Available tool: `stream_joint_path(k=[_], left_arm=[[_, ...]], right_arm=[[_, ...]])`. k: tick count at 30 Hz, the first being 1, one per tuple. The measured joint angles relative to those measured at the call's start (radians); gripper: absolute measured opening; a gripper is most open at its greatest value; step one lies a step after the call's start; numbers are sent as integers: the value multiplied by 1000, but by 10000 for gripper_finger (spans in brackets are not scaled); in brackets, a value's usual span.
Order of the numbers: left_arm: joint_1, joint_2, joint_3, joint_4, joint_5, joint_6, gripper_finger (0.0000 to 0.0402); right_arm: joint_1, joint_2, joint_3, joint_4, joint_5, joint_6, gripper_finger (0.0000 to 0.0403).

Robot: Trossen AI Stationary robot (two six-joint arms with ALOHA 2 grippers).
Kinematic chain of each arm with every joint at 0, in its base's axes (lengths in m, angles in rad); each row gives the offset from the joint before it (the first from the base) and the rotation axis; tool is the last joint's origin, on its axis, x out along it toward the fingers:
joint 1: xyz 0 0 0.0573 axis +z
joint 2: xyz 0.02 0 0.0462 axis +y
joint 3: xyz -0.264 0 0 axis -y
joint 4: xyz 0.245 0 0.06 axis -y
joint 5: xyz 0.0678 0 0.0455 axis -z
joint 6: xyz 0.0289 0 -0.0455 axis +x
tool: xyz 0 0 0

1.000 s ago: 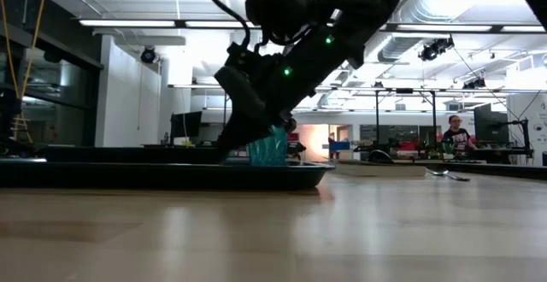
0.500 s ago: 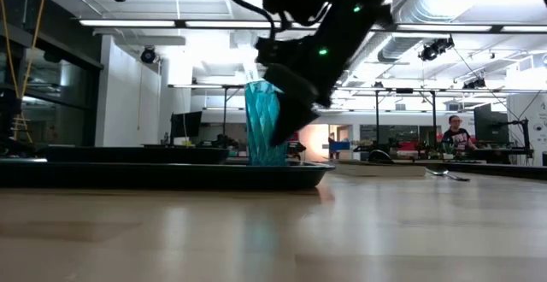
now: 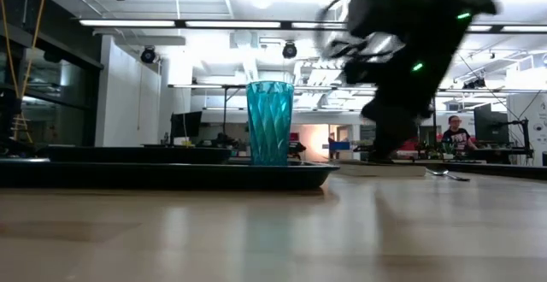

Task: Pick and place plate/cup/fork/spoon on tray
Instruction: Put the black spoon on the right of the black tray

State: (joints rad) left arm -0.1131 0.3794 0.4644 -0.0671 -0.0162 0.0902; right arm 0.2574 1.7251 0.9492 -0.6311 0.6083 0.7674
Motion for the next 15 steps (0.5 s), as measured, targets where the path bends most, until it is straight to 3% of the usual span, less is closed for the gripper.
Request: stream_joint_path(k=[4, 10, 15], left_arm=[[0, 0, 0, 10, -3, 0, 0], [0, 0, 0, 23, -7, 0, 0], [0, 0, 0, 29, -20, 10, 0]], right_arm=[[24, -197, -184, 0, 154, 275, 0], [22, -440, -442, 98, 279, 701, 0], [9, -505, -596, 338, 298, 743, 0]])
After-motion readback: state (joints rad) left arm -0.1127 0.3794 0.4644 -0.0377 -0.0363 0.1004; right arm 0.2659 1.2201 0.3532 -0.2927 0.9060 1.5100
